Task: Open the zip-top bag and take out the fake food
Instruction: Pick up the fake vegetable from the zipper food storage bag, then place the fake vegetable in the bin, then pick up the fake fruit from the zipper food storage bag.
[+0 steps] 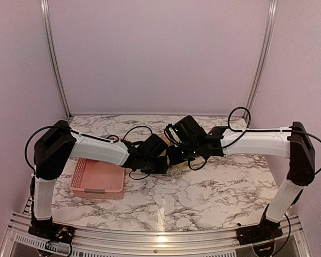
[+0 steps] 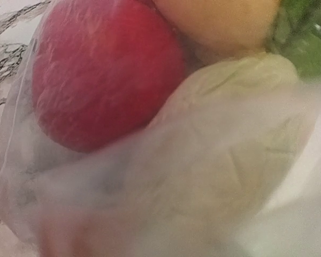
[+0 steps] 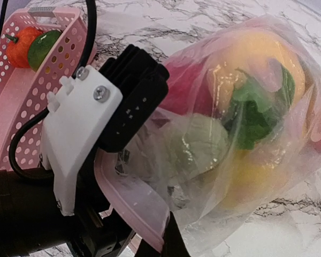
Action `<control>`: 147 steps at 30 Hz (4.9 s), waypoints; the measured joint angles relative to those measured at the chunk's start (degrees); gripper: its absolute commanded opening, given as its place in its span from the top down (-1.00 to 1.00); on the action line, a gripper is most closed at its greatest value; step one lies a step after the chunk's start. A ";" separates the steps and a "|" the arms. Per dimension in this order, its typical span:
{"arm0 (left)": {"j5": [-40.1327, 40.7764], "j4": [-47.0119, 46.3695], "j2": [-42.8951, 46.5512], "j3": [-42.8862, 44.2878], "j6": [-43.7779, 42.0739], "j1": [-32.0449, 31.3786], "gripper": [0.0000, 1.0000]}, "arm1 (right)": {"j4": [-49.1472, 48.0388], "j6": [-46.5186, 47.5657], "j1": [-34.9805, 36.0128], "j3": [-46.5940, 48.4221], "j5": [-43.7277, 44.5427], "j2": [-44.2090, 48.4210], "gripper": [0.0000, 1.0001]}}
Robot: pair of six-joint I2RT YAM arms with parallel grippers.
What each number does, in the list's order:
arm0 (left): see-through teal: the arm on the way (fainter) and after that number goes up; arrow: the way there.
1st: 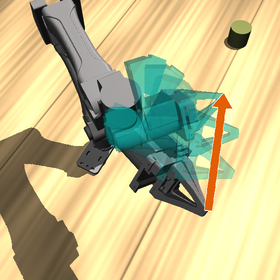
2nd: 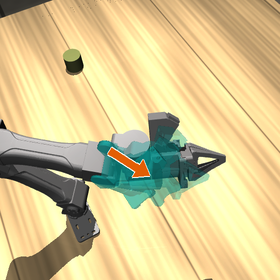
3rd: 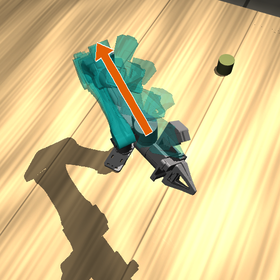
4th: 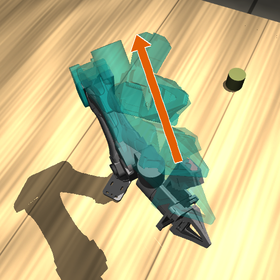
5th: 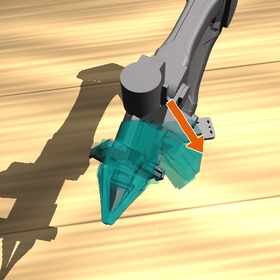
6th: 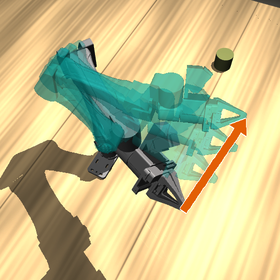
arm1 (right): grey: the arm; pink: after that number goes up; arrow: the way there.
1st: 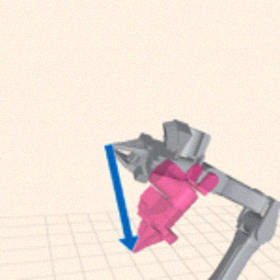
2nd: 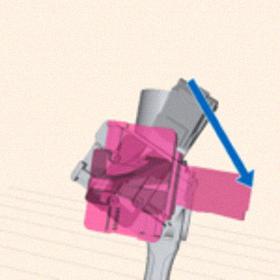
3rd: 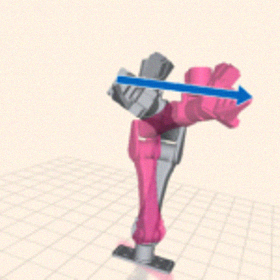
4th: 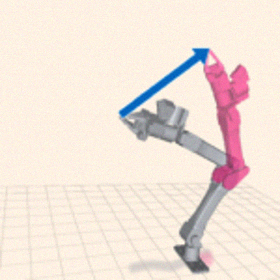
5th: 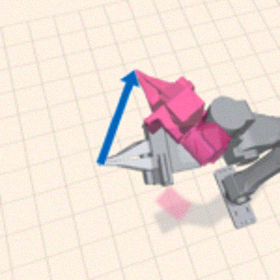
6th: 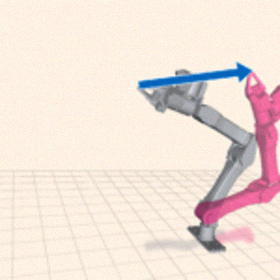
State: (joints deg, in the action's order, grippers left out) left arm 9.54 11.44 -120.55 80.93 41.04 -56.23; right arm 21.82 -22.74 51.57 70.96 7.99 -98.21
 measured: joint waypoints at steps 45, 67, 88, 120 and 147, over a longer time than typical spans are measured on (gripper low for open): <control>-13.86 14.27 19.65 -8.37 2.27 0.48 0.30 | -4.35 0.28 0.22 0.11 4.57 -0.46 1.00; -11.08 24.85 35.47 -17.55 4.79 0.52 0.28 | -4.72 0.44 -0.04 1.60 4.50 -2.10 1.00; -5.11 28.48 37.33 -23.43 2.10 15.02 0.23 | -5.11 0.50 -0.11 1.60 1.07 -2.10 1.00; -8.87 19.63 31.15 -26.40 -0.11 15.26 -0.33 | -5.09 0.50 -0.11 1.60 -0.28 -2.10 1.00; -9.07 7.52 19.74 -6.60 -1.62 3.98 -0.19 | -1.88 1.57 -0.79 5.75 -2.34 -4.11 1.00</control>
State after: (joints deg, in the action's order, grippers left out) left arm 0.47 18.96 -100.82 74.32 39.42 -52.25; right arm 19.94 -21.17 50.78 76.71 5.65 -102.32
